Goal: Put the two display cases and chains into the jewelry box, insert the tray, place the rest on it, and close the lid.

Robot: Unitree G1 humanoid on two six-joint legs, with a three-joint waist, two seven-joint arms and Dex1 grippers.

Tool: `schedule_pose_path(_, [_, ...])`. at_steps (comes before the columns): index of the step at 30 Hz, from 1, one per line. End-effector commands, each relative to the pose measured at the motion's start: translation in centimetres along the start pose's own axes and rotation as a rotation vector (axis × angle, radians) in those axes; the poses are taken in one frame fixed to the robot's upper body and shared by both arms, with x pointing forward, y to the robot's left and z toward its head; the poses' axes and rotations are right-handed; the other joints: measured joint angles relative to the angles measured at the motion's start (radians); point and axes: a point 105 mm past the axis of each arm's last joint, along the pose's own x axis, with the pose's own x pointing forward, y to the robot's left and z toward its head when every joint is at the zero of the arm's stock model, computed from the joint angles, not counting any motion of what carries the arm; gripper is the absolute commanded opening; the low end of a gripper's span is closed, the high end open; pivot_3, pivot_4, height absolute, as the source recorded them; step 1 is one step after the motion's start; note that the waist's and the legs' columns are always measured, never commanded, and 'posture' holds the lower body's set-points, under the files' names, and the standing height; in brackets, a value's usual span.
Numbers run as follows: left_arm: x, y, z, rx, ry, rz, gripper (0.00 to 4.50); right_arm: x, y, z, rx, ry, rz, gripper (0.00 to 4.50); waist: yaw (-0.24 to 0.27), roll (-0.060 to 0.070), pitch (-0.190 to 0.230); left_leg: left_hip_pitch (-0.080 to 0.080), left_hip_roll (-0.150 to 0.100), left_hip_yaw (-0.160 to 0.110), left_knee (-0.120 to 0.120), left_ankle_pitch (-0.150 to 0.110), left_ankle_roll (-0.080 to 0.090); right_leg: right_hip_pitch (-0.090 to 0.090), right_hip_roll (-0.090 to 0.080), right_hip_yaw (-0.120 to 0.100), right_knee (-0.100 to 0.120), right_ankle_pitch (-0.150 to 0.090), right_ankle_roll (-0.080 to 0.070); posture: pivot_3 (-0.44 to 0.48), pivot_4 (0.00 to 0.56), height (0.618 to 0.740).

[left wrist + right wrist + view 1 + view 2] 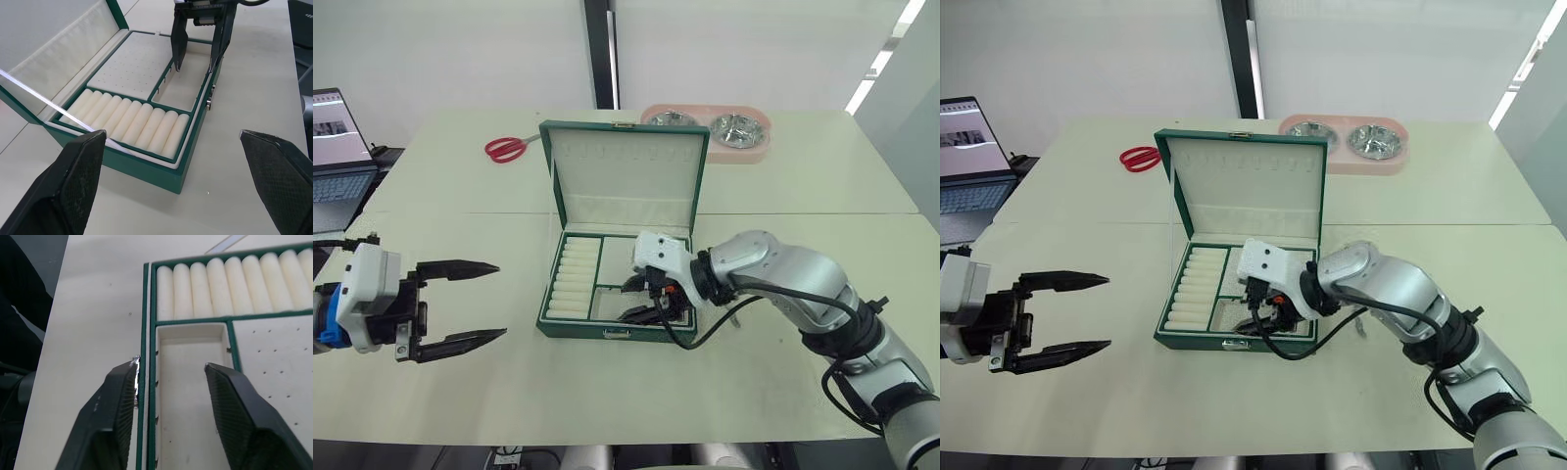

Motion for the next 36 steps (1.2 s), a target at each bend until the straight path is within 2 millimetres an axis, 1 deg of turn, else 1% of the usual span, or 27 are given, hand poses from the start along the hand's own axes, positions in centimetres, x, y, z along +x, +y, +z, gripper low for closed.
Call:
schedule_pose_path(1, [0.3, -0.1, 0.6, 0.029, -0.022, -0.006, 4.50, -0.6, -0.3, 1.2, -0.054, -0.048, -0.017, 3.50, 0.000, 0.000, 0.000, 0.000, 0.000, 0.000, 0.000, 0.000, 0.000, 0.000, 0.000, 0.000, 0.000, 0.000, 0.000, 0.000, 0.150, 0.740])
schedule_pose_path(4, [0.3, 0.0, 0.6, 0.032, -0.029, 0.004, 4.50, -0.5, -0.9, 1.3, -0.100, -0.063, -0.061, 4.47, 0.000, 0.000, 0.000, 0.000, 0.000, 0.000, 0.000, 0.000, 0.000, 0.000, 0.000, 0.000, 0.000, 0.000, 0.000, 0.000, 0.150, 0.740])
schedule_pose_path(8, [0.0, 0.2, 0.1, 0.028, -0.015, 0.016, 4.50, -0.1, -1.4, 1.3, -0.138, -0.081, -0.084, 4.47, 0.000, 0.000, 0.000, 0.000, 0.000, 0.000, 0.000, 0.000, 0.000, 0.000, 0.000, 0.000, 0.000, 0.000, 0.000, 0.000, 0.150, 0.740])
schedule_pose_path(12, [0.0, 0.4, 0.0, 0.032, -0.013, 0.018, 4.50, 0.8, -1.4, 2.5, -0.129, -0.157, -0.068, 4.47, -0.001, 0.000, 0.000, 0.000, 0.000, 0.000, 0.000, 0.000, 0.000, 0.000, 0.000, 0.000, 0.000, 0.000, 0.000, 0.000, 0.150, 0.740])
schedule_pose_path(15, [-0.1, 0.5, -0.1, 0.034, -0.011, 0.019, 4.50, 1.5, -1.7, 3.4, -0.128, -0.190, -0.067, 3.83, -0.001, 0.000, 0.000, 0.000, 0.000, 0.000, 0.000, 0.000, 0.000, 0.000, 0.000, 0.000, 0.000, 0.000, 0.000, 0.000, 0.150, 0.740])
schedule_pose_path(16, [-0.1, 0.5, -0.2, 0.036, -0.011, 0.019, 4.50, 1.9, -1.9, 3.7, -0.116, -0.198, -0.072, 3.53, -0.001, 0.000, 0.000, 0.000, 0.000, 0.000, 0.000, 0.000, 0.000, 0.000, 0.000, 0.000, 0.000, 0.000, 0.000, 0.000, 0.150, 0.740])
schedule_pose_path(17, [0.0, 0.5, -0.2, 0.037, -0.011, 0.019, 4.50, 2.3, -2.1, 3.9, -0.108, -0.201, -0.074, 3.10, -0.001, 0.000, 0.000, 0.000, 0.000, 0.000, 0.000, 0.000, 0.000, 0.000, 0.000, 0.000, 0.000, 0.000, 0.000, 0.000, 0.150, 0.740])
schedule_pose_path(19, [0.0, 0.5, -0.2, 0.040, -0.011, 0.018, 4.50, 3.1, -2.5, 3.9, -0.093, -0.192, -0.080, 2.44, -0.001, 0.000, 0.000, 0.000, 0.000, 0.000, 0.000, 0.000, 0.000, 0.000, 0.000, 0.000, 0.000, 0.000, 0.000, 0.000, 0.150, 0.740])
schedule_pose_path(22, [0.2, 0.5, -0.1, 0.044, -0.014, 0.016, 4.50, 3.8, -3.6, 3.3, -0.071, -0.175, -0.104, 1.68, -0.001, 0.000, 0.000, 0.000, 0.000, 0.000, 0.000, 0.000, 0.000, -0.001, 0.000, 0.000, 0.001, 0.000, 0.000, 0.000, 0.150, 0.740])
schedule_pose_path(24, [0.2, 0.5, 0.0, 0.045, -0.015, 0.016, 4.50, 3.9, -4.3, 3.0, -0.062, -0.170, -0.119, 1.20, -0.001, 0.000, 0.000, 0.000, 0.000, 0.000, 0.000, 0.000, 0.000, -0.001, 0.000, 0.000, 0.001, 0.000, 0.000, 0.000, 0.150, 0.740])
schedule_pose_path(26, [0.2, 0.5, 0.0, 0.046, -0.018, 0.018, 4.50, 3.4, -5.0, 2.6, -0.069, -0.166, -0.135, 0.68, 0.000, 0.000, 0.000, 0.000, 0.000, 0.000, 0.000, 0.000, 0.000, -0.001, 0.000, 0.000, 0.001, 0.000, 0.000, 0.000, 0.150, 0.740])
schedule_pose_path(28, [0.3, 0.5, 0.0, 0.047, -0.020, 0.019, 4.50, 3.0, -5.3, 2.4, -0.075, -0.167, -0.136, 0.19, -0.001, 0.000, 0.000, 0.000, 0.000, 0.001, 0.000, 0.000, 0.000, -0.001, 0.000, 0.000, 0.000, 0.000, 0.000, 0.000, 0.150, 0.740])
schedule_pose_path(29, [0.3, 0.5, 0.0, 0.047, -0.021, 0.020, 4.50, 2.7, -5.3, 2.4, -0.075, -0.176, -0.130, 0.01, -0.001, 0.000, 0.000, 0.000, 0.000, 0.001, 0.000, 0.000, 0.000, -0.001, 0.000, 0.000, 0.000, 0.000, 0.000, 0.000, 0.150, 0.740])
schedule_pose_path(34, [0.3, 0.6, 0.1, 0.048, -0.032, 0.025, 4.50, 1.2, -5.8, 2.4, -0.043, -0.227, -0.141, 0.01, 0.000, 0.000, 0.000, 0.000, 0.000, 0.001, 0.000, 0.000, 0.000, -0.001, 0.000, 0.000, 0.001, 0.000, 0.000, 0.000, 0.150, 0.740])
schedule_pose_path(36, [0.4, 0.6, 0.1, 0.048, -0.035, 0.025, 4.50, 1.0, -6.3, 2.0, -0.036, -0.217, -0.163, 0.01, 0.000, 0.000, 0.000, 0.000, 0.000, 0.001, 0.000, 0.000, 0.000, -0.001, 0.000, 0.000, 0.001, 0.000, 0.000, 0.000, 0.150, 0.740])
